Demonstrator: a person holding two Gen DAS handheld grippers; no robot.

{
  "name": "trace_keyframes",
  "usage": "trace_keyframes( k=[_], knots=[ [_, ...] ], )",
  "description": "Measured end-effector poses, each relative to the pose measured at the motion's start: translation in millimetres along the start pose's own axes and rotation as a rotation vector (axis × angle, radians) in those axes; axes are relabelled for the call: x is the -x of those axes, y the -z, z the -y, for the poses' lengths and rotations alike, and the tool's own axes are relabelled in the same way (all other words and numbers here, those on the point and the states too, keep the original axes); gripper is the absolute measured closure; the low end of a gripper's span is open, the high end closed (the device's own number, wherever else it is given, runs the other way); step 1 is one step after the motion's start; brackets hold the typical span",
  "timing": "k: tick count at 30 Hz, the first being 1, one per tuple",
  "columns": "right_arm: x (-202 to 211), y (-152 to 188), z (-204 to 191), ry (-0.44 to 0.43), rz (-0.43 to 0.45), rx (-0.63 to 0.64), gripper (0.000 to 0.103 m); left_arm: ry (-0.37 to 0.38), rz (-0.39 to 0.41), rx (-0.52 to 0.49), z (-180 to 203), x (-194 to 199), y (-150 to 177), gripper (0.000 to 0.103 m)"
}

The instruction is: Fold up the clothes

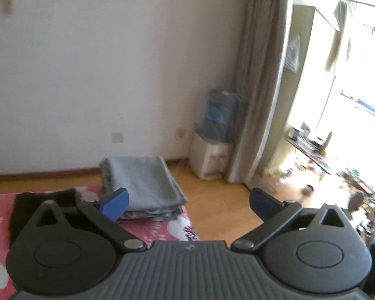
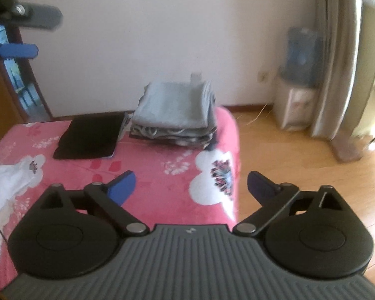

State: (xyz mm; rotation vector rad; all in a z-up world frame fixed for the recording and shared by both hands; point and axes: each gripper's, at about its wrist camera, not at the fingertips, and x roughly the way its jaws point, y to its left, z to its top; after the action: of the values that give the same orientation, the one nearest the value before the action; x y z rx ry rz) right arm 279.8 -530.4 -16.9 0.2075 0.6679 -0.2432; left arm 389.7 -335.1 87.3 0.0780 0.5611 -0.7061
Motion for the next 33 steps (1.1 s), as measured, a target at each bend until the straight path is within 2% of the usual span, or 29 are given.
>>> trace_keyframes(
  k=[2, 6, 12, 16, 20, 23, 26, 30, 33],
  knots=[
    [17.2, 4.1, -5.6, 0.030, 0.009, -0.014, 0.001, -0.043, -0.027, 0.065, 0.9, 4.9, 27.2, 0.000],
    [37.7, 24.2, -18.8, 0.124, -0.002, -0.032, 0.001, -0.037, -0.172, 0.211, -6.8, 8.8, 69.4, 0.000],
    [82.6, 43.5, -30.0, 0.225, -0.009, -0.089, 0.001, -0.063, -0.256, 0.138, 1.2, 24.8, 93.6, 0.000],
    [110.7, 58.0, -41.7, 0.315, 0.007, -0.116, 0.001, -0.085, -0.264, 0.113, 8.6, 42.1, 103.5, 0.000],
    [124.1, 75.7, -56.9, 0.394, -0.010, -0.154, 0.001, -0.120, -0.234, 0.064, 16.3, 70.7, 112.5, 0.000],
    [129.7, 86.3, -75.3, 0.446, -0.014, -0.113, 0.001, -0.158, -0.221, 0.008, 21.1, 87.7, 118.0, 0.000],
    [135.6, 95.7, -95.4, 0.492, 0.005, -0.055, 0.001, -0.190, -0.194, -0.006, 20.3, 104.5, 121.5, 0.000],
    [143.0, 100.2, -115.8, 0.490, 0.019, 0.015, 0.001, -0.214, -0.171, 0.032, 11.3, 118.1, 123.5, 0.000],
    [147.2, 99.3, -120.8, 0.475, 0.014, 0.002, 0.001, -0.235, -0.162, 0.068, 5.3, 125.1, 124.7, 0.000]
  ],
)
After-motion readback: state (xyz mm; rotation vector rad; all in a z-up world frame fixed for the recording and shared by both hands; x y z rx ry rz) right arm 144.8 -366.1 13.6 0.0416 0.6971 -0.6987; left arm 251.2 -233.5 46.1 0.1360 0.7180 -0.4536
